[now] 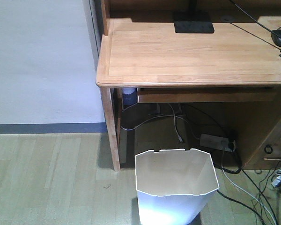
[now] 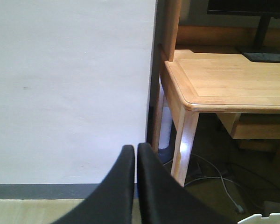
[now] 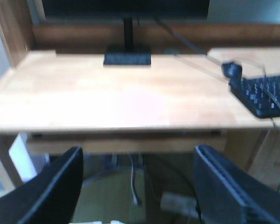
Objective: Move trash bin to bedside with robot
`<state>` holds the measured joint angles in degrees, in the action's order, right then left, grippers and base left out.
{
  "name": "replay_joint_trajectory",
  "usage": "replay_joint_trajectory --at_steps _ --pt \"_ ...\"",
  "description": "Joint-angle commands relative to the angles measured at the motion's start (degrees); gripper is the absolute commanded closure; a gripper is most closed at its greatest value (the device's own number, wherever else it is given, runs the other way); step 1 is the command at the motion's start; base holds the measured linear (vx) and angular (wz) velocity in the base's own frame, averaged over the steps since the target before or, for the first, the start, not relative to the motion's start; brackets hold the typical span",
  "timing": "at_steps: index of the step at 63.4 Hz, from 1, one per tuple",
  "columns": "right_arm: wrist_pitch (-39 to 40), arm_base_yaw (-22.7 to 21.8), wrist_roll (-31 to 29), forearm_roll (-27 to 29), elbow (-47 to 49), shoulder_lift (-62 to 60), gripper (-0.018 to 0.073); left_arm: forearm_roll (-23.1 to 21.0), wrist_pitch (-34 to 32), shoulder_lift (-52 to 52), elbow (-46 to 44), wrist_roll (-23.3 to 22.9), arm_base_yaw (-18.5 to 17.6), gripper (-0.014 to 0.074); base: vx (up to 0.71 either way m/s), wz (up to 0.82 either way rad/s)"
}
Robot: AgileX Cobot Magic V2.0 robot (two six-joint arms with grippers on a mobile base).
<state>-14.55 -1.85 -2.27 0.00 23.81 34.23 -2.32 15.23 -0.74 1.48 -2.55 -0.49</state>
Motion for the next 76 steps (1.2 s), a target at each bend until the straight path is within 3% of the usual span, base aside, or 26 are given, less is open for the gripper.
replay_joint_trajectory --at_steps 1,9,25,56,66,76 --pt "-0.3 1.2 -0.7 0.0 5.0 4.3 0.0065 -0.3 -4.0 -0.8 1.1 -0.3 -0.4 0.0602 0.0 0.0" --pt "-4.4 3.4 -1.6 0.0 8.6 9.8 0.0065 -0.3 -4.0 -0.8 1.1 -0.3 -0.4 0.0602 0.0 0.0" --pt "-10.5 3.5 -1.7 0.4 13.9 23.1 0.0065 -0.3 -4.0 -0.8 1.1 -0.3 -0.4 0.0602 0.0 0.0" --pt "-15.2 2.4 -4.0 1.3 25.0 50.4 0.0065 -0.3 -4.0 -0.8 1.1 -0.3 -0.4 0.0602 0.0 0.0" --pt "-15.3 -2.6 -7.9 7.9 28.9 60.6 0.0065 -0.3 -4.0 -0.8 1.1 -0.3 -0.4 0.0602 0.0 0.0" --pt "-15.7 -5.9 -22.1 18.9 32.1 70.1 0.0065 -0.3 -4.0 -0.8 1.1 -0.3 -0.4 0.0602 0.0 0.0"
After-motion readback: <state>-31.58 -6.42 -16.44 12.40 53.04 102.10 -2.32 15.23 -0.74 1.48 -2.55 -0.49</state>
